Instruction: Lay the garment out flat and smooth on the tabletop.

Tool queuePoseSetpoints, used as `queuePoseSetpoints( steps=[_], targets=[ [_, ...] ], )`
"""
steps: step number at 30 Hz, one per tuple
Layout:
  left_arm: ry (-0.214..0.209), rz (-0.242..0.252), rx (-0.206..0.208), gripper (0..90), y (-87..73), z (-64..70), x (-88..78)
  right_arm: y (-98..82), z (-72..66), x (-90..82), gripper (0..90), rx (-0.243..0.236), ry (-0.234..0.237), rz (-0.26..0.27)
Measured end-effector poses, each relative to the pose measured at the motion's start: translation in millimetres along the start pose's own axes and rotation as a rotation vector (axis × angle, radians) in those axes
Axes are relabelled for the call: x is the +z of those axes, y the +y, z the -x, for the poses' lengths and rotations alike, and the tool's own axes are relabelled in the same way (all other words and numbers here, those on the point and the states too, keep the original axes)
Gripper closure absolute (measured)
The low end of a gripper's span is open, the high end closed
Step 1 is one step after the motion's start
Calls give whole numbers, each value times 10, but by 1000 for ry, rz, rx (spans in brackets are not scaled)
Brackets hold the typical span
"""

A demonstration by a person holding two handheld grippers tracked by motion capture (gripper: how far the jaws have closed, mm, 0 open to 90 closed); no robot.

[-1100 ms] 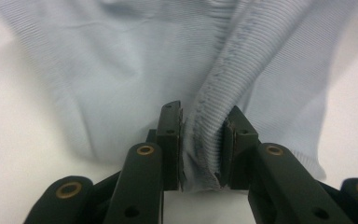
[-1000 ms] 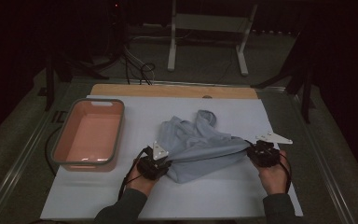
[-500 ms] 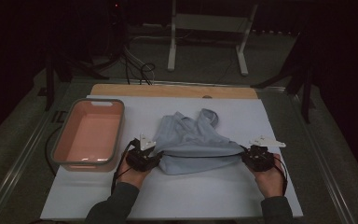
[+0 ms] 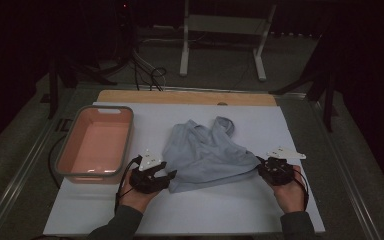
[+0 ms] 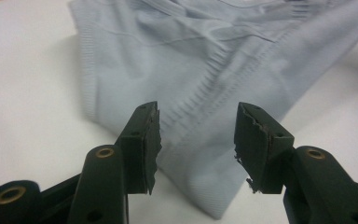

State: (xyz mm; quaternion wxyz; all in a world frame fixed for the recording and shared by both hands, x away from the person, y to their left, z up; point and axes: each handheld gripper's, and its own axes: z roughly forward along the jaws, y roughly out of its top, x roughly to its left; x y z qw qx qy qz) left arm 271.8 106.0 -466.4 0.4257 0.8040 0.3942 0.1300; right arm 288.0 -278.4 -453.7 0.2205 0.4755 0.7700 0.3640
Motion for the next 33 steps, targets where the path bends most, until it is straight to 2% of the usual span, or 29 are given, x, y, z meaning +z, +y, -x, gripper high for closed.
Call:
queuePoseSetpoints(
  steps=[7, 9, 14, 17, 21, 22, 25, 26, 29, 31, 32, 33],
  targets=[
    [-31, -2, 8, 519, -54, 76, 60, -4, 11, -26, 757, -5, -10, 3],
    [-44, -9, 12, 524, -86, 99, 76, -10, 39, -95, 627, -14, -19, 9],
    [-54, -12, 7, 525, -115, 106, 101, -20, 80, -162, 540, -11, -17, 9],
    [-62, -15, 4, 529, -137, 120, 128, -36, 125, -255, 481, -14, 3, 11],
    [-71, -19, 12, 543, -134, 140, 147, -58, 130, -281, 461, -22, 1, 3],
    [-92, -19, 14, 559, -131, 163, 165, -72, 128, -288, 462, -31, 12, -5],
    [-106, -25, 29, 638, -125, 190, 197, -91, 117, -279, 461, -36, 10, -25],
    [-123, -33, 41, 667, -115, 213, 243, -115, 107, -260, 458, -40, 10, -36],
    [-120, -44, 48, 710, -110, 235, 301, -131, 105, -247, 456, -39, 14, -39],
    [-124, -63, 54, 726, -109, 240, 364, -133, 103, -251, 452, -39, 16, -39],
    [-120, -89, 60, 729, -112, 234, 422, -134, 103, -252, 447, -39, 15, -40],
    [-120, -89, 60, 733, -112, 234, 422, -136, 102, -256, 444, -38, 15, -41]
  ],
)
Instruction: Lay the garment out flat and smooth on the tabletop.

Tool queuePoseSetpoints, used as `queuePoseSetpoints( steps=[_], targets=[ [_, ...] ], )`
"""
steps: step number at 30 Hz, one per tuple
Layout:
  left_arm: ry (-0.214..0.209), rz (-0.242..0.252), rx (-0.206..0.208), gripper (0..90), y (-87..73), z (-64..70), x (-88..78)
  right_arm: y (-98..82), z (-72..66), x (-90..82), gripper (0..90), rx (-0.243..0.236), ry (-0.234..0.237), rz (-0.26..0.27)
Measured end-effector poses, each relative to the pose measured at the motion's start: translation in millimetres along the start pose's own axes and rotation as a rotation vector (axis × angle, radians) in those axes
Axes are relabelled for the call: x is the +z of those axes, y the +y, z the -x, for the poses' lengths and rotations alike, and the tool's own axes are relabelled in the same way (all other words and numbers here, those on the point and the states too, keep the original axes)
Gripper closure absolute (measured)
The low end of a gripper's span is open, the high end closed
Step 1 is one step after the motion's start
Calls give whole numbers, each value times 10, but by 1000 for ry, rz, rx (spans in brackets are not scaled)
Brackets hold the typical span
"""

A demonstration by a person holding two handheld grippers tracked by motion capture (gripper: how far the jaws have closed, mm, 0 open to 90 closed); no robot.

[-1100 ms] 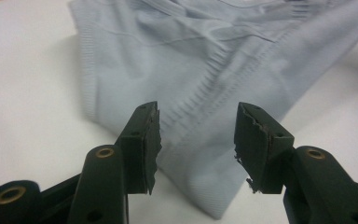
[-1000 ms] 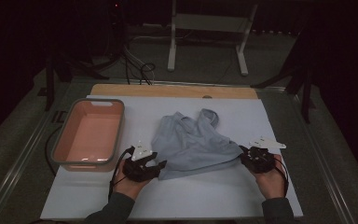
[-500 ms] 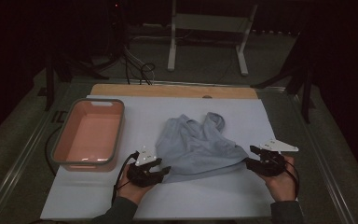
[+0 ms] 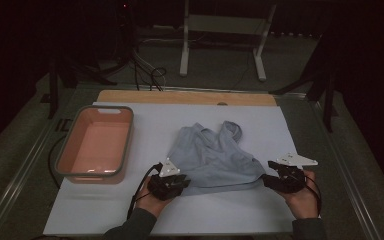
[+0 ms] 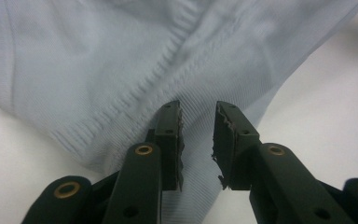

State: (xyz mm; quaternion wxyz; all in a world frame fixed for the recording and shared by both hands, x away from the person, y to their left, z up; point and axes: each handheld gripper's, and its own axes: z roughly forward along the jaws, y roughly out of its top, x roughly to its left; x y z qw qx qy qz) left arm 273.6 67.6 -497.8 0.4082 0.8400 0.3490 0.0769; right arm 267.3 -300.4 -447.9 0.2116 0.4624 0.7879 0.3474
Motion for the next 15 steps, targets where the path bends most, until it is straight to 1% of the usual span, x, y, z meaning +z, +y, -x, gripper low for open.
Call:
queuePoseSetpoints(
  steps=[1, 4, 5, 6, 8, 9, 11, 13, 15],
  targets=[
    [10, -19, 4, 735, -4, -9, 46, -2, 3, -3, 438, 0, 1, -1],
    [25, -41, 2, 747, -7, -40, 88, -10, 18, -29, 414, 1, 4, 2],
    [34, -49, 8, 756, -5, -55, 95, -11, 25, -44, 402, 6, 0, 6],
    [36, -47, -3, 760, -6, -63, 106, -12, 36, -61, 398, 7, 2, 12],
    [38, -55, 3, 762, -3, -81, 108, -12, 43, -79, 388, 8, 7, 18],
    [43, -62, -6, 762, -2, -90, 117, -10, 52, -115, 379, 0, 26, 28],
    [49, -65, -5, 762, -3, -94, 120, -7, 57, -161, 377, -4, 41, 34],
    [43, -63, -9, 760, -3, -98, 117, -5, 78, -214, 377, -5, 68, 37],
    [43, -66, -6, 754, -5, -92, 113, -11, 90, -264, 372, -11, 65, 42]
  ],
)
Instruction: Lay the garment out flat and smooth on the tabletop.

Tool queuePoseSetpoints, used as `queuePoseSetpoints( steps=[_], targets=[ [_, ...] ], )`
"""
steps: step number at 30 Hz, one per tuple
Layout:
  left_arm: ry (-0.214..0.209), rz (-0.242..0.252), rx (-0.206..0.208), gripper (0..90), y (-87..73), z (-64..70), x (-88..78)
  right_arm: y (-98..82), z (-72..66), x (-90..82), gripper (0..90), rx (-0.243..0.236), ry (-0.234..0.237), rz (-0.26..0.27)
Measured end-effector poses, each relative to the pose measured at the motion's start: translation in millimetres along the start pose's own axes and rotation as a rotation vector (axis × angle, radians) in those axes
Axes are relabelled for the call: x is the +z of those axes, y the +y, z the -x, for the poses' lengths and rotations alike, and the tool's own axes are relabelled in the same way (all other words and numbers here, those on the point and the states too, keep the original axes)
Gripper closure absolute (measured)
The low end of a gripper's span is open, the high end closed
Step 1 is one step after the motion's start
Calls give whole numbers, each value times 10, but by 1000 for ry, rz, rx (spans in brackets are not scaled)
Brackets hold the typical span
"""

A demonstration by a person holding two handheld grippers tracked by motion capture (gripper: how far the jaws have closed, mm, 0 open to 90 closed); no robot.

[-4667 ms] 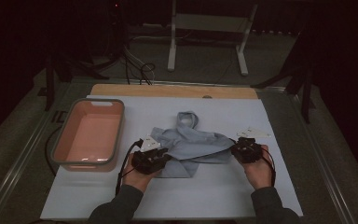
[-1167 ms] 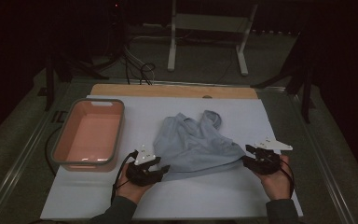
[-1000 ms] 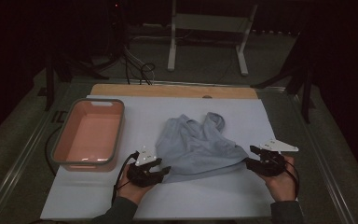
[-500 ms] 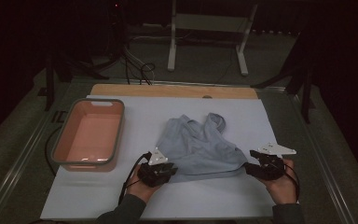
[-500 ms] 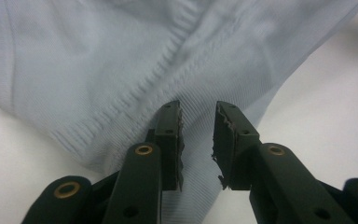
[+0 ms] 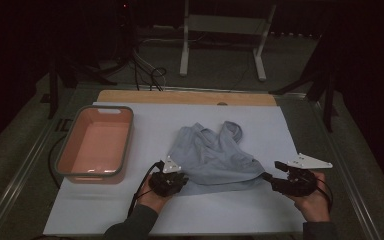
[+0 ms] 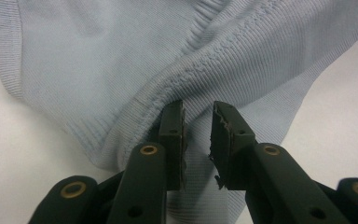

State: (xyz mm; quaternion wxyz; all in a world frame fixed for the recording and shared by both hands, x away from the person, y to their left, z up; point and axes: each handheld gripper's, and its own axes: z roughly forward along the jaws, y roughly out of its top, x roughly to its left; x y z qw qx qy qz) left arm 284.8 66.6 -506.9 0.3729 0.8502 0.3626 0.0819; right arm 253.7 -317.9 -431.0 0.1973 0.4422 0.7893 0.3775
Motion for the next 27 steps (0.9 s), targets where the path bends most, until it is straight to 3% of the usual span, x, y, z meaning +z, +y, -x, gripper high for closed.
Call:
queuePoseSetpoints(
  steps=[9, 13, 18, 27],
  targets=[
    [6, 24, -31, 734, -79, -32, -122, 6, 60, -139, 351, 24, 5, 50],
    [12, 37, -37, 719, -97, -49, -181, -7, 51, -49, 349, 30, -19, 26],
    [13, 58, -56, 644, -116, -47, -233, -38, 31, 98, 318, 46, -13, 5],
    [7, 80, -50, 586, -165, 29, -300, -100, 4, 280, 314, 66, -23, -27]
  ],
)
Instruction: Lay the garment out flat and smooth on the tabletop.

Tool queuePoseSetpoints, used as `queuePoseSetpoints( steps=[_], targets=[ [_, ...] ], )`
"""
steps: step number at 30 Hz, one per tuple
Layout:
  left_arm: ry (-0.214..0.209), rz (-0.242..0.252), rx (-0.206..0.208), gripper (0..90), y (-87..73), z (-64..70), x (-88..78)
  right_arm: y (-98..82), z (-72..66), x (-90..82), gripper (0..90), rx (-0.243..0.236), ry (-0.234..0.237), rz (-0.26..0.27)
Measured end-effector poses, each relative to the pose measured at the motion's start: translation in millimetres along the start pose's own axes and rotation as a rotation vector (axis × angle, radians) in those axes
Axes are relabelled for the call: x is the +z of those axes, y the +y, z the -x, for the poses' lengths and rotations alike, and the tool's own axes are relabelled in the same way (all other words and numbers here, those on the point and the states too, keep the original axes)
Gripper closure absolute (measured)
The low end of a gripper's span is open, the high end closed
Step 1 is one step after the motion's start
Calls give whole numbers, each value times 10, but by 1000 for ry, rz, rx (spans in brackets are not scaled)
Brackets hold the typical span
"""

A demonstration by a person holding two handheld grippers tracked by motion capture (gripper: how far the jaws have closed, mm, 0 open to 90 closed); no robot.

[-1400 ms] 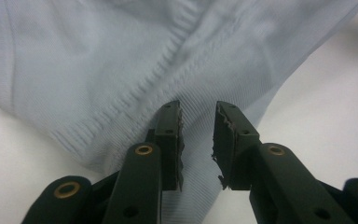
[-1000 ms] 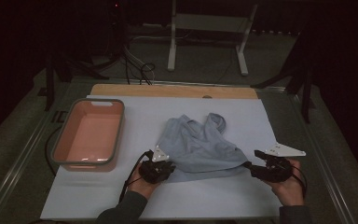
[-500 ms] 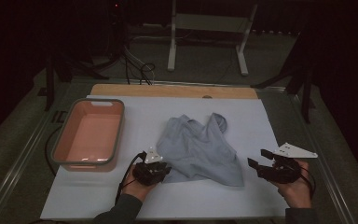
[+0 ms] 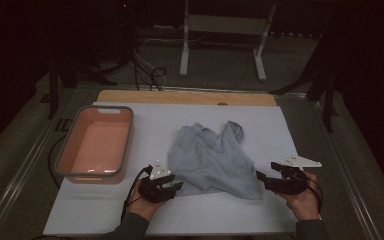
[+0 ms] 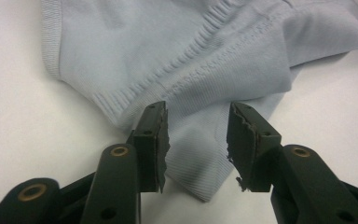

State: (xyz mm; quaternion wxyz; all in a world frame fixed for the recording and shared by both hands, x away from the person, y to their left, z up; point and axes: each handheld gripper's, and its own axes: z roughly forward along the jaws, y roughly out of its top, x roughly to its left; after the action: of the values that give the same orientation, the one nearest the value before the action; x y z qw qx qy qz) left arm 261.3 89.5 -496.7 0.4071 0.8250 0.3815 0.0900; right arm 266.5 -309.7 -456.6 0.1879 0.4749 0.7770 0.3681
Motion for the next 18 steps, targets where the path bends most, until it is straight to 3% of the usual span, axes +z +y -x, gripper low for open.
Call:
queuePoseSetpoints(
  steps=[12, 16, 18],
  targets=[
    [-1, -57, 46, 569, -113, 92, 92, -51, -19, 156, 367, 12, -6, -32],
    [27, -76, 52, 561, -114, 107, 159, -41, -27, 203, 398, 10, -9, -36],
    [52, -97, 82, 587, -116, 109, 180, -40, -27, 209, 417, 12, -9, -36]
  ],
)
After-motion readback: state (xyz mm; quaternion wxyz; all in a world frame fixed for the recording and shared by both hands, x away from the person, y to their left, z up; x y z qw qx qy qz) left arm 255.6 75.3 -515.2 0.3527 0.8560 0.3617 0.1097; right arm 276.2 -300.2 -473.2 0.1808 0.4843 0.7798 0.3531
